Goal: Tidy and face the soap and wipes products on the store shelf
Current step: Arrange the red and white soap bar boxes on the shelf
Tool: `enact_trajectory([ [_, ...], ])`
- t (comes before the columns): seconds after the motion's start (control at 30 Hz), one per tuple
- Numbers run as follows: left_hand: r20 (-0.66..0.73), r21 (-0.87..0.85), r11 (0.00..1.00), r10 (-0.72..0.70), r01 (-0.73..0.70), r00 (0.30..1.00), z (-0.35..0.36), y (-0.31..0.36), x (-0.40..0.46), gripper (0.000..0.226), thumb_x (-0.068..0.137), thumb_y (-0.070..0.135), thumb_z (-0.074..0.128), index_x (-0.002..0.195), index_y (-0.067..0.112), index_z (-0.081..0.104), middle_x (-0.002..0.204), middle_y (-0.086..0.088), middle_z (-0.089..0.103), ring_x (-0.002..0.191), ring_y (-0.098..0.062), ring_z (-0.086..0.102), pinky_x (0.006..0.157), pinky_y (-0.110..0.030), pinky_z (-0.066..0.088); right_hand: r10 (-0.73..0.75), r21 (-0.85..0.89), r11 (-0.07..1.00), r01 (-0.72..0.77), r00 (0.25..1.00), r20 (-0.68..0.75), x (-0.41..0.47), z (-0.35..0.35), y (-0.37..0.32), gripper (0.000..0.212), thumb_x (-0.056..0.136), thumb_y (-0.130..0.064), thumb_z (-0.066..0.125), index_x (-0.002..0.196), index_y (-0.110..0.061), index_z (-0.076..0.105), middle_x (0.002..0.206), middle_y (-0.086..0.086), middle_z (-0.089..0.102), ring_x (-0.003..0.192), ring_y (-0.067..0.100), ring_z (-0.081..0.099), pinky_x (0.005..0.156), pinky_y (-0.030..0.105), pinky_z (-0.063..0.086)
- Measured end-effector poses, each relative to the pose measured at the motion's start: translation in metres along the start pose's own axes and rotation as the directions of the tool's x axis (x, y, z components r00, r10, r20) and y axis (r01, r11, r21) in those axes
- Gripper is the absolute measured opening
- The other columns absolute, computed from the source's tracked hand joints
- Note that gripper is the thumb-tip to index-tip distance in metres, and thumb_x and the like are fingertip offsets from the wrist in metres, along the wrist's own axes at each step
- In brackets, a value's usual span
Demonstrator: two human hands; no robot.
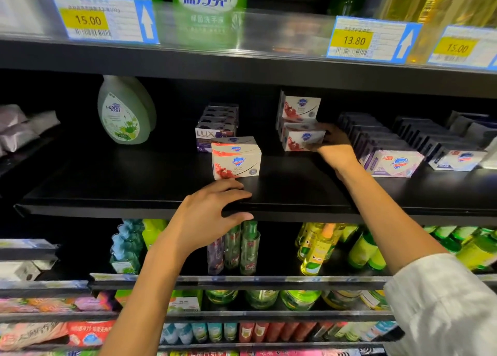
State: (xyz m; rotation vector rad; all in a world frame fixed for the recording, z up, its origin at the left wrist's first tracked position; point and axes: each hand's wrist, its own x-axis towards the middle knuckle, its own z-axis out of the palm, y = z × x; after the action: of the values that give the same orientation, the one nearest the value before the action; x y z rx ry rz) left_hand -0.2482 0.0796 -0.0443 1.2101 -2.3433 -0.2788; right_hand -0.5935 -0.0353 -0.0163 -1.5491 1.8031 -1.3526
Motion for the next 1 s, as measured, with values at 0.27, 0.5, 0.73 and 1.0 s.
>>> enact_trajectory([
  [0.27,-0.019,-0.001,1.000,0.003,-0.003,1.000,0.000,0.002,-0.001,0.049,0.095,0.058,0.065,0.141,0.042,0.062,0.150,0.024,0.049,0.139,-0.002,0.045,0.104,-0.033,0.047,0.071,0.067,0.995,-0.070,0.997,-0.017,-0.006,0.006,-0.004,0.061,0.077,-0.007,0.091,0.132,-0.005,0.064,0.122,0.010,0.070,0.112,0.024,0.068,0.094,0.033,0.057],
  [0.5,0.004,-0.001,1.000,-0.008,0.008,1.000,-0.001,0.001,0.001,0.051,0.095,0.061,0.063,0.142,0.045,0.059,0.152,0.026,0.046,0.141,-0.002,0.042,0.107,-0.034,0.045,0.099,0.382,0.919,-0.093,0.995,0.003,-0.049,0.001,-0.024,0.037,0.084,0.001,0.082,0.116,-0.005,0.064,0.111,0.012,0.076,0.104,0.024,0.076,0.078,0.032,0.065],
  [0.73,0.005,-0.006,1.000,-0.017,0.017,1.000,-0.002,0.003,0.001,0.051,0.095,0.059,0.064,0.143,0.044,0.058,0.152,0.027,0.045,0.141,0.000,0.041,0.110,-0.032,0.042,0.158,0.535,0.825,-0.185,0.983,0.096,-0.097,-0.018,-0.028,0.036,0.088,-0.009,0.081,0.119,-0.003,0.064,0.108,0.015,0.079,0.106,0.031,0.076,0.091,0.048,0.062],
  [1.0,0.005,-0.188,0.982,-0.026,0.026,1.000,-0.005,0.022,0.007,0.049,0.096,0.054,0.065,0.138,0.030,0.064,0.140,0.015,0.059,0.131,-0.006,0.052,0.112,-0.036,0.045,0.100,0.570,0.803,-0.174,0.982,0.159,-0.115,-0.028,-0.028,0.035,0.094,-0.007,0.074,0.126,0.001,0.063,0.113,0.015,0.078,0.108,0.032,0.075,0.085,0.044,0.065],
])
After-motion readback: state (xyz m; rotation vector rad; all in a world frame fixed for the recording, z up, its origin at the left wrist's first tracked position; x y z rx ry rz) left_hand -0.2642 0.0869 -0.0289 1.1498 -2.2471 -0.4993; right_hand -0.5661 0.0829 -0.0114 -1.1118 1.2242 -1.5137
